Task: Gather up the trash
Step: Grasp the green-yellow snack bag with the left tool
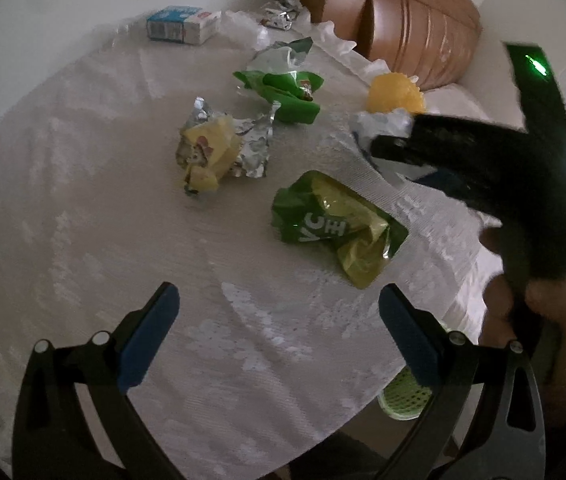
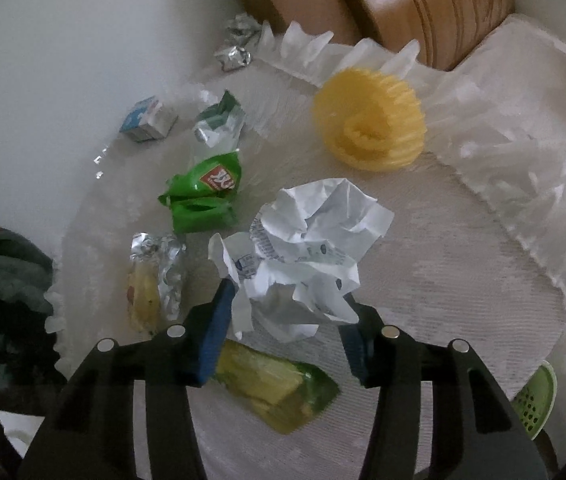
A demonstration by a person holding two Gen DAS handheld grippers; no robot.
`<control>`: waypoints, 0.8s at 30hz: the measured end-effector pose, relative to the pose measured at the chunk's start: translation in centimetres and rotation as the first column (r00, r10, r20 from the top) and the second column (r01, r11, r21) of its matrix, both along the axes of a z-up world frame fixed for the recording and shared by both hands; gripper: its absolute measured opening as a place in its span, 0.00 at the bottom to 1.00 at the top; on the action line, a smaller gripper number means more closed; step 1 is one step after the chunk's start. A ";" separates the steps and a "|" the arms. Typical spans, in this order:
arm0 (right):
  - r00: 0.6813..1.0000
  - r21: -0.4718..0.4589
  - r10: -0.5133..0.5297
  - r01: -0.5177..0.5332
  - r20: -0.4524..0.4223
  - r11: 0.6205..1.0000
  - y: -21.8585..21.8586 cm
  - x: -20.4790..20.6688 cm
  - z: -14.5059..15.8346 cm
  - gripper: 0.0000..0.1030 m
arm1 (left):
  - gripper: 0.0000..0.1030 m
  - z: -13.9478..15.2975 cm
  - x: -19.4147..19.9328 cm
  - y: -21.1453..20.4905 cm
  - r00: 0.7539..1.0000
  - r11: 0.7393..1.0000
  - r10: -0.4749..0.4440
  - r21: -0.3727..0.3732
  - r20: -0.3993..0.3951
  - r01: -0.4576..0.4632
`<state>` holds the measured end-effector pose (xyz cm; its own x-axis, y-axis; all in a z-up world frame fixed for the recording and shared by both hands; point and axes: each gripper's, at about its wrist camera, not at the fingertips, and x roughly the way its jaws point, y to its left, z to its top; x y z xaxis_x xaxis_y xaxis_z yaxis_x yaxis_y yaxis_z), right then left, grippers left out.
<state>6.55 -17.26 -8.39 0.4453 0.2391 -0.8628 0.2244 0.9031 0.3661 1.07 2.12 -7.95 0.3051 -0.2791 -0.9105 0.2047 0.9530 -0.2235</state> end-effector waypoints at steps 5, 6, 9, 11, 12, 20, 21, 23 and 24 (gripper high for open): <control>0.999 -0.053 -0.007 0.010 0.045 0.999 -2.6 -2.3 1.9 0.49 | 0.93 -0.6 0.9 -1.2 0.991 0.991 0.105 -0.078 -0.087 -0.112; 0.999 -0.060 -0.009 0.012 0.052 0.998 -3.0 -2.7 2.1 0.49 | 0.93 -0.8 1.2 -1.6 0.983 0.983 0.146 -0.096 -0.115 -0.157; 0.997 -0.084 -0.013 0.020 0.078 0.996 -5.1 -4.5 3.0 0.49 | 0.93 -1.3 1.9 -3.1 0.959 0.962 0.234 -0.107 -0.158 -0.252; 0.996 -0.086 -0.014 0.022 0.090 0.996 -6.6 -5.6 3.3 0.49 | 0.92 -1.4 2.3 -4.3 0.947 0.950 0.275 -0.103 -0.164 -0.294; 0.996 -0.087 -0.015 0.023 0.093 0.996 -7.0 -5.9 3.3 0.49 | 0.92 -1.7 2.6 -5.1 0.937 0.943 0.304 -0.085 -0.170 -0.322; 0.995 -0.043 -0.013 0.017 0.100 0.999 -12.1 -8.3 2.4 0.49 | 0.82 -3.9 4.8 -7.3 0.827 0.853 0.505 -0.004 -0.248 -0.522; 0.995 -0.037 -0.011 0.015 0.100 0.999 -12.5 -8.4 2.3 0.49 | 0.81 -4.3 5.0 -7.2 0.805 0.835 0.534 0.012 -0.258 -0.550; 0.995 -0.025 -0.005 0.007 0.100 1.000 -13.4 -8.6 2.1 0.49 | 0.75 -4.7 5.2 -7.1 0.778 0.812 0.567 0.028 -0.268 -0.582; 0.995 -0.021 -0.001 0.003 0.101 1.000 -13.6 -8.7 2.0 0.49 | 0.74 -4.9 5.4 -7.0 0.767 0.804 0.580 0.037 -0.274 -0.594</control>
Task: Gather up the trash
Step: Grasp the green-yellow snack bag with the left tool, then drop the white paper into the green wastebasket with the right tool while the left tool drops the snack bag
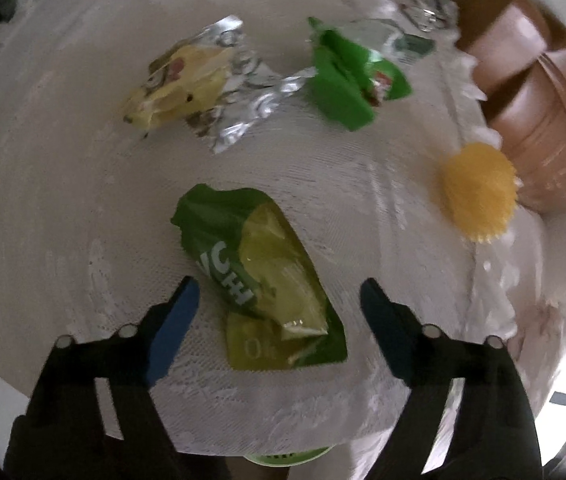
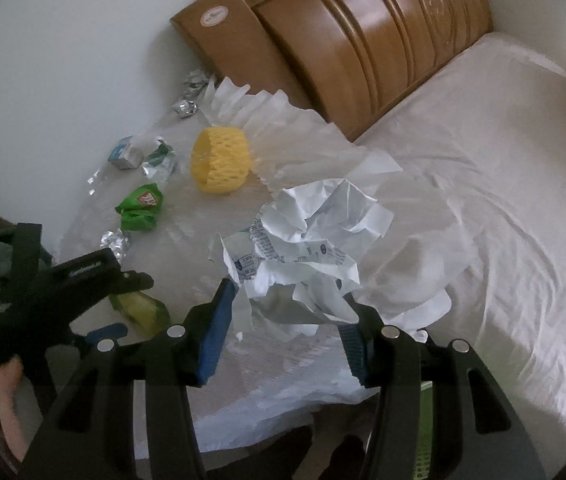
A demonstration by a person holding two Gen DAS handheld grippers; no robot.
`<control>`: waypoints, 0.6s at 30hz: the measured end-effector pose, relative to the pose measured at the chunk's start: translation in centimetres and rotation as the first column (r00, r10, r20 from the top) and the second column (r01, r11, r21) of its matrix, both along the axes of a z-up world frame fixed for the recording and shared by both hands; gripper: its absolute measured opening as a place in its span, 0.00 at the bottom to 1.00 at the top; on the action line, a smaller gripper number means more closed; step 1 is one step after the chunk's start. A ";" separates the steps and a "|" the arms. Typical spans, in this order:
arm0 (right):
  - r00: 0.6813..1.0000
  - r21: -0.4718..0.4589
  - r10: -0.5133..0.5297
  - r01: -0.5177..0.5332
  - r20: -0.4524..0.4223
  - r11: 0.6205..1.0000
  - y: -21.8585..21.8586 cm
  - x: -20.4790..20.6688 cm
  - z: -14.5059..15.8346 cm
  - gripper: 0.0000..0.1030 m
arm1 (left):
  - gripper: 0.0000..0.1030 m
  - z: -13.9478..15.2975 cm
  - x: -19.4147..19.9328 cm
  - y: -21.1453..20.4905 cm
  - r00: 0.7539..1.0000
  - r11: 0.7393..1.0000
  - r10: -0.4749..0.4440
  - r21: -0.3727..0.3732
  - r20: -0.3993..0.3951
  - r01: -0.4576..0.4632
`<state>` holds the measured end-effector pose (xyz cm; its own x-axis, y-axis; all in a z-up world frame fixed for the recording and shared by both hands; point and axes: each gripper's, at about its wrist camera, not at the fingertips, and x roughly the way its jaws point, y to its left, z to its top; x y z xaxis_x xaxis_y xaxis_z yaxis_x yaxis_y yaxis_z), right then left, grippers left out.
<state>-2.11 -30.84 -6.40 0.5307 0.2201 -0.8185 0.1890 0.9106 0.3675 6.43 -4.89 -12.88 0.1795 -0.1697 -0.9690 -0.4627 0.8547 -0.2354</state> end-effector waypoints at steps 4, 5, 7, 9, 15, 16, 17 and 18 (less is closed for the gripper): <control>1.000 0.015 0.016 -0.016 0.010 1.000 -1.0 -0.5 -0.1 0.49 | 0.60 -0.4 0.1 0.0 1.000 1.000 0.015 0.017 -0.019 -0.014; 1.000 0.017 0.020 -0.020 0.011 1.000 -1.1 -0.6 -0.2 0.49 | 0.53 -0.4 0.1 0.0 1.000 1.000 0.009 0.008 -0.010 -0.009; 1.000 0.018 0.023 -0.024 0.013 1.000 -1.2 -0.7 -0.2 0.49 | 0.51 -0.4 -0.2 -0.3 1.000 1.000 -0.012 -0.002 -0.007 0.012; 1.000 0.023 0.028 -0.028 0.013 0.999 -1.2 -0.9 -0.2 0.49 | 0.50 -0.1 -0.5 -0.4 0.999 0.999 -0.038 0.024 0.007 0.038; 1.000 0.021 0.017 -0.017 0.020 1.000 -0.8 -1.9 -0.2 0.49 | 0.50 1.8 -1.5 -0.2 0.982 0.978 -0.184 0.110 0.039 0.179; 1.000 0.015 0.004 -0.005 0.020 1.000 -0.8 -2.3 -0.2 0.49 | 0.50 2.4 -1.6 -0.3 0.976 0.971 -0.213 0.121 0.041 0.207; 1.000 0.009 -0.011 0.011 0.020 1.000 -0.8 -2.8 -0.2 0.49 | 0.50 2.8 -1.4 -0.6 0.968 0.962 -0.248 0.131 0.043 0.241; 0.999 0.003 -0.025 0.025 0.021 1.000 -0.9 -3.3 -0.2 0.49 | 0.50 3.2 -1.7 -0.9 0.955 0.949 -0.292 0.138 0.048 0.283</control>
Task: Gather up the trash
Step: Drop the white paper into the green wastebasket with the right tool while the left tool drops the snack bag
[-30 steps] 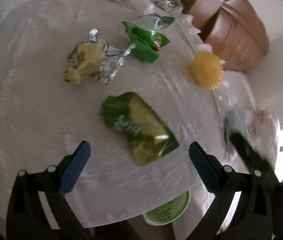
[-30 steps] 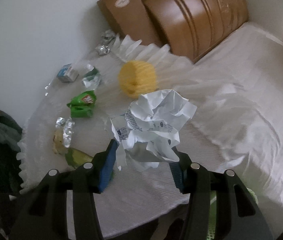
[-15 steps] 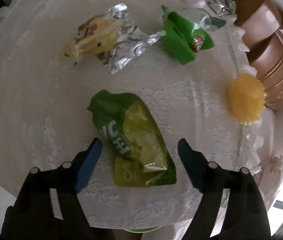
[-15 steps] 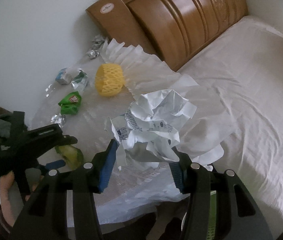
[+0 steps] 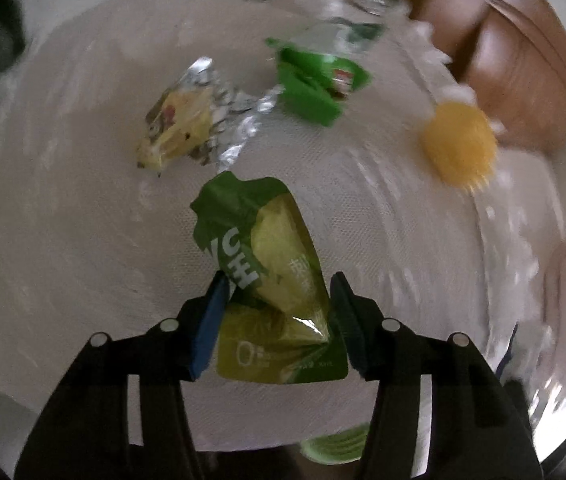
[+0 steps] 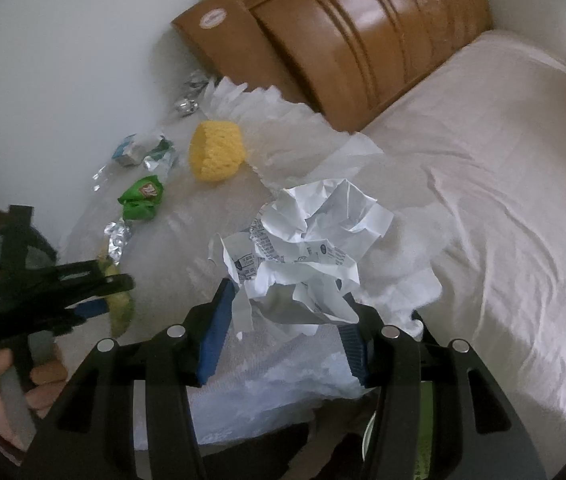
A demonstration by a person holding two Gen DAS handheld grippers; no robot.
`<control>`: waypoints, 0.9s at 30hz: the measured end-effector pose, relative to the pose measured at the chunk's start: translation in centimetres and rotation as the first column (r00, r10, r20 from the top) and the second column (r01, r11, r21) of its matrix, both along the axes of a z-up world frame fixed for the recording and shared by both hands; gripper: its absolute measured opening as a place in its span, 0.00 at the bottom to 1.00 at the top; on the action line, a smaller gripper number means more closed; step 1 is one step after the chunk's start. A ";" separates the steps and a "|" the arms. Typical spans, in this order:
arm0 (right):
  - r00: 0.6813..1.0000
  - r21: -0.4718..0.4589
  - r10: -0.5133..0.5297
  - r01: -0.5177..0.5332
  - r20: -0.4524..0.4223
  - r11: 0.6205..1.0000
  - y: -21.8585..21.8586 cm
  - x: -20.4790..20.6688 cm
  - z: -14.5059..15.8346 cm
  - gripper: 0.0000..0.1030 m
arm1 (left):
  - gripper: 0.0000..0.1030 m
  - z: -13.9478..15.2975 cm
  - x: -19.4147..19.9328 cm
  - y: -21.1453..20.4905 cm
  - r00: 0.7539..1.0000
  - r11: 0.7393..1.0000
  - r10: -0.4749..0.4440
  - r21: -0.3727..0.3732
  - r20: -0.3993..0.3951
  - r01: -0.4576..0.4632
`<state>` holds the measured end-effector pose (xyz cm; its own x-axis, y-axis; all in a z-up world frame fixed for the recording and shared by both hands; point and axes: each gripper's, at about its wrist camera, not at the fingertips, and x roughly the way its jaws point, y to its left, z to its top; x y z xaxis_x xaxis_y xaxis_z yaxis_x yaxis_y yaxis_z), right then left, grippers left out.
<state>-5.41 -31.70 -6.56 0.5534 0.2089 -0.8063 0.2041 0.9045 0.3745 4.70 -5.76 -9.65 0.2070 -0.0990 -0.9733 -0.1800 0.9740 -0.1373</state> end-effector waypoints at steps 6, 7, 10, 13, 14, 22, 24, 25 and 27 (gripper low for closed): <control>0.986 -0.065 -0.167 0.165 -0.023 0.984 -1.3 -6.3 0.3 0.49 | 0.50 2.8 -3.7 -3.4 0.938 0.941 -0.336 -0.014 0.090 0.339; 0.979 -0.077 -0.200 0.197 -0.036 0.977 -1.6 -7.6 0.1 0.49 | 0.50 3.2 -4.5 -4.2 0.916 0.921 -0.386 -0.008 0.105 0.389; 0.947 -0.118 -0.310 0.299 -0.087 0.947 -2.4 -11.8 -0.6 0.50 | 0.50 3.8 -7.1 -7.2 0.820 0.827 -0.555 -0.019 0.140 0.562; 0.901 -0.129 -0.407 0.390 -0.153 0.912 -2.7 -15.5 -2.3 0.50 | 0.50 3.4 -9.5 -10.2 0.722 0.721 -0.678 -0.065 0.135 0.690; 0.881 -0.115 -0.438 0.424 -0.180 0.899 -2.8 -16.9 -3.2 0.50 | 0.50 3.2 -10.2 -10.9 0.697 0.694 -0.705 -0.074 0.132 0.716; 0.775 -0.166 -0.567 0.543 -0.278 0.823 -3.2 -20.9 -8.4 0.84 | 0.50 2.6 -15.0 -15.0 0.545 0.541 -0.832 -0.058 0.109 0.839; 0.741 -0.168 -0.602 0.580 -0.297 0.797 -3.8 -21.9 -9.1 0.87 | 0.50 2.6 -15.3 -15.5 0.524 0.522 -0.845 -0.052 0.106 0.852; 0.728 -0.154 -0.613 0.598 -0.307 0.787 -4.2 -22.6 -9.3 0.87 | 0.50 2.5 -15.6 -15.8 0.518 0.515 -0.849 -0.050 0.105 0.856; 0.700 -0.143 -0.646 0.637 -0.305 0.758 -4.9 -24.1 -9.2 0.90 | 0.50 2.5 -16.0 -16.4 0.502 0.500 -0.859 -0.047 0.099 0.865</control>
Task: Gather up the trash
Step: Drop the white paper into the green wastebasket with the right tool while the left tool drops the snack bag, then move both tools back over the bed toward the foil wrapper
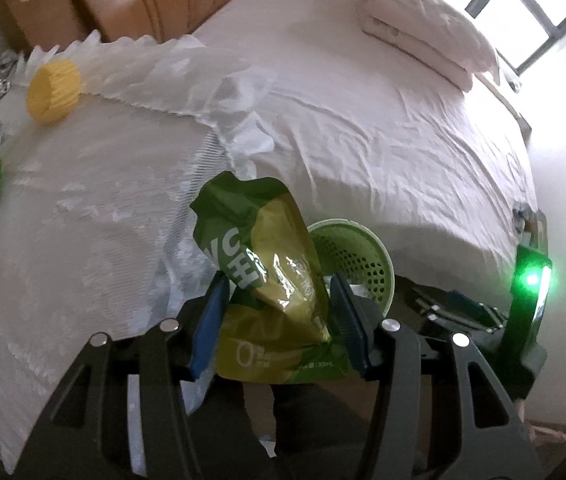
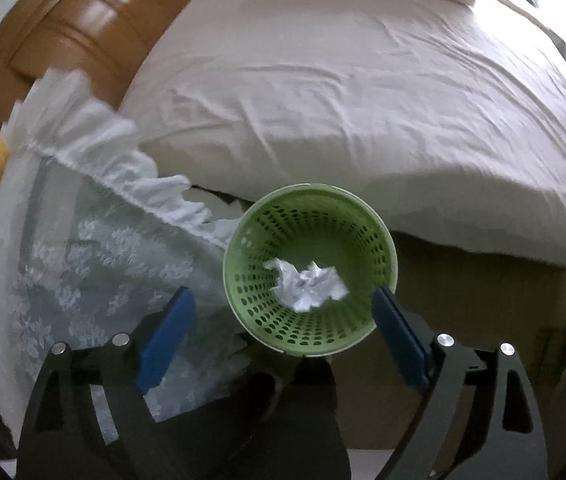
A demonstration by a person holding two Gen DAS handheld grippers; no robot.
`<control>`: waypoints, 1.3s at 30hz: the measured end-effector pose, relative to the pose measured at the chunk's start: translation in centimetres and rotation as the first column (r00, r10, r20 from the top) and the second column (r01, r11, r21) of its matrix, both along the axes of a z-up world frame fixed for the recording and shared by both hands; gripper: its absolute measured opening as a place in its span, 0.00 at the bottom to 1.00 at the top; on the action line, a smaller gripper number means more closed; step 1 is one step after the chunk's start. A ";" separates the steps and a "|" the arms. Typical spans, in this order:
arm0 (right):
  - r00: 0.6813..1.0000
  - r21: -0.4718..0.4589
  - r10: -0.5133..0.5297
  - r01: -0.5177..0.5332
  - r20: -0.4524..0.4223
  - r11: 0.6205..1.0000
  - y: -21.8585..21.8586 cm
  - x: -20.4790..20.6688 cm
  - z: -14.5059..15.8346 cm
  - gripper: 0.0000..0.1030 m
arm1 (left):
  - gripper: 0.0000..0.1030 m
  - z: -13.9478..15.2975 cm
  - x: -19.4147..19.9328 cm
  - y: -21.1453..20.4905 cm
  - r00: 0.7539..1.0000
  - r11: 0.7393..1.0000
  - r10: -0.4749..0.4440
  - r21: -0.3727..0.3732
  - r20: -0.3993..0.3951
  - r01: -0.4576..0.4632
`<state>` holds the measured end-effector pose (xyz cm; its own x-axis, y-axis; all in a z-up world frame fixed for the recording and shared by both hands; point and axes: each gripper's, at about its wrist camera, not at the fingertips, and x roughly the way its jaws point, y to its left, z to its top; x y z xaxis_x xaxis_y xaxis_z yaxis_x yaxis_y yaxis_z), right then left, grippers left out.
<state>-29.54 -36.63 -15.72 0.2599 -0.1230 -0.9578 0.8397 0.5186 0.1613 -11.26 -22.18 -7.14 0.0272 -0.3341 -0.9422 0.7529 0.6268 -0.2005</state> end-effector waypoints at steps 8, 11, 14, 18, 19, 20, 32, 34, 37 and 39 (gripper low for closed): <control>0.991 -0.056 -0.136 0.135 -0.013 0.989 -2.8 -4.9 1.3 0.94 | 0.50 -0.7 -3.1 -4.1 0.986 0.986 -0.165 0.031 0.015 0.164; 0.986 -0.067 -0.167 0.166 -0.011 0.984 -3.7 -6.4 1.8 0.95 | 0.50 -1.3 -5.5 -6.4 0.966 0.966 -0.257 0.038 -0.002 0.257; 0.983 -0.073 -0.184 0.183 -0.009 0.980 -4.3 -7.4 2.2 0.96 | 0.52 -1.8 -7.9 -8.5 0.940 0.939 -0.341 0.043 -0.016 0.341; 0.981 -0.078 -0.195 0.194 -0.007 0.978 -5.2 -8.4 2.5 0.97 | 0.75 -1.7 -9.4 -10.0 0.934 0.933 -0.357 0.035 -0.012 0.357; 0.981 -0.077 -0.194 0.193 -0.006 0.978 -5.3 -8.4 2.4 0.97 | 0.79 -1.5 -9.3 -9.9 0.936 0.935 -0.353 0.027 -0.005 0.353; 0.981 -0.077 -0.194 0.193 -0.006 0.978 -5.4 -8.4 2.4 0.97 | 0.81 -1.3 -9.2 -9.9 0.939 0.938 -0.345 0.019 0.002 0.345; 0.996 -0.105 -0.087 0.088 0.011 0.991 -5.9 -5.9 4.0 0.97 | 0.89 1.5 -4.4 -6.4 0.983 0.986 -0.153 -0.046 0.101 0.158; 0.999 -0.128 -0.051 0.053 0.019 0.990 -5.6 -4.6 4.8 0.97 | 0.89 2.4 -3.4 -4.8 0.984 0.991 -0.111 -0.063 0.141 0.121; 0.998 -0.154 0.039 -0.031 0.050 0.988 -4.7 -1.8 6.8 0.97 | 0.89 3.4 -1.9 -2.4 0.981 0.995 -0.053 -0.073 0.186 0.067; 0.992 -0.168 0.107 -0.094 0.070 0.981 -4.1 0.2 7.9 0.97 | 0.89 3.7 -1.0 -0.7 0.980 0.996 -0.018 -0.080 0.198 0.034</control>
<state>-29.36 -40.69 -7.82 0.3523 -0.2460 -0.9030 0.7703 0.6242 0.1305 -12.22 -22.89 -3.47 0.1997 -0.4134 -0.8884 0.7987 0.5939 -0.0968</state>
